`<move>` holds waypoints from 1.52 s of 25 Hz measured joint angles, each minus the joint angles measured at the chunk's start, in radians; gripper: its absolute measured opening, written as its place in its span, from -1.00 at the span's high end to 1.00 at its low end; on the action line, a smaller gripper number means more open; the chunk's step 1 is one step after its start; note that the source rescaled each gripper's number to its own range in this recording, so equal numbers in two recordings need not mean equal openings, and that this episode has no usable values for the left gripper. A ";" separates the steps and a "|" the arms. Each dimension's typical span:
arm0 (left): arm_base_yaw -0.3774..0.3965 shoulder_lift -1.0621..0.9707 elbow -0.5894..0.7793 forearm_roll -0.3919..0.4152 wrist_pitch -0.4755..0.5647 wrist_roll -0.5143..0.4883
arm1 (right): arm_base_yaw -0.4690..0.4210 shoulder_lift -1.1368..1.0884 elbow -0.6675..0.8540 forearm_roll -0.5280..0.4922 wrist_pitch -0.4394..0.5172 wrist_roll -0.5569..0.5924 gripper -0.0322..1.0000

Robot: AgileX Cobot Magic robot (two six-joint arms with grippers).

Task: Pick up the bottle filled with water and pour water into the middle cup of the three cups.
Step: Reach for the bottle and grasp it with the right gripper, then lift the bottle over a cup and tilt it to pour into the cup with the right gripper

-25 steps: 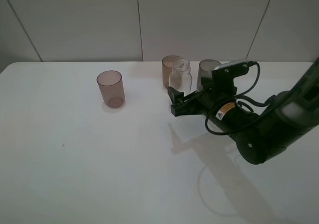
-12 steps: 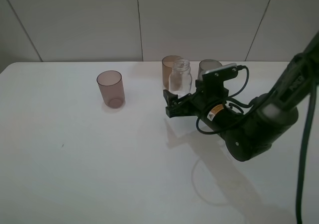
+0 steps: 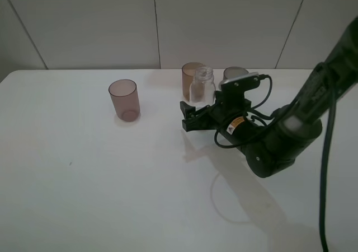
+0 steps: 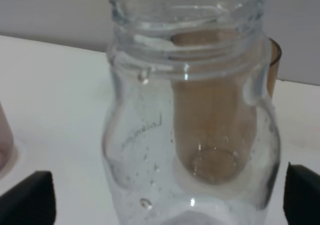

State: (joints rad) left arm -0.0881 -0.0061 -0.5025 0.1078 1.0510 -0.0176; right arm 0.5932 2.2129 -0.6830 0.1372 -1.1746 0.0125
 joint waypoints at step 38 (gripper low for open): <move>0.000 0.000 0.000 0.000 0.000 0.000 | 0.000 0.063 -0.105 0.052 0.069 -0.001 0.91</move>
State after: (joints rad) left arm -0.0881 -0.0061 -0.5025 0.1078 1.0510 -0.0176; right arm 0.5932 2.2757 -0.7876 0.1894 -1.1055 0.0117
